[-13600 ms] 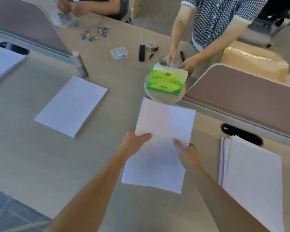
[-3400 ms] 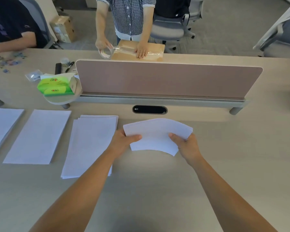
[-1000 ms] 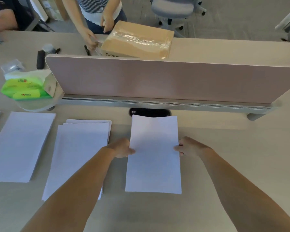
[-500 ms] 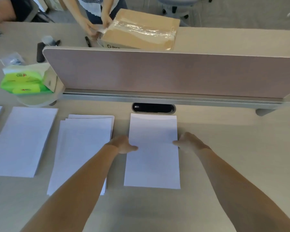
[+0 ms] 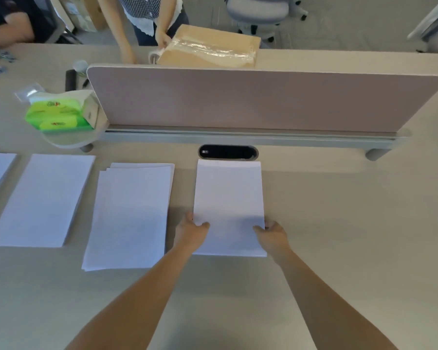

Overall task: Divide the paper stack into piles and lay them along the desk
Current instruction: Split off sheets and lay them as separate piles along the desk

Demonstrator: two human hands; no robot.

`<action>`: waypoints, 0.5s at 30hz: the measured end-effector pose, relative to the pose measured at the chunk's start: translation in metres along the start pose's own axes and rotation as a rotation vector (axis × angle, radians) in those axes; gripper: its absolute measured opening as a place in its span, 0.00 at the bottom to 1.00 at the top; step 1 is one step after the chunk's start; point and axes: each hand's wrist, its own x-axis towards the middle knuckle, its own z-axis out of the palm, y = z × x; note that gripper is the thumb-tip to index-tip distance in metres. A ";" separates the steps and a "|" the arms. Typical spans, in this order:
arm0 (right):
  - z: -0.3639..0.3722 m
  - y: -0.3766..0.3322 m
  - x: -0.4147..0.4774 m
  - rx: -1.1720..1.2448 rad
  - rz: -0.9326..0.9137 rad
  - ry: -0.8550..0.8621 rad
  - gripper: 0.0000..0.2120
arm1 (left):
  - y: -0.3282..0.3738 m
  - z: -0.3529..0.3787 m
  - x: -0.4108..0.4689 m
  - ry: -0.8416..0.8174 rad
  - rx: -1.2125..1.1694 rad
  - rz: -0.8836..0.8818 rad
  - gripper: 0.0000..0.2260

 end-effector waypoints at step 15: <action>0.000 0.012 -0.019 0.006 0.026 -0.027 0.13 | -0.015 0.001 -0.017 0.071 -0.178 -0.169 0.10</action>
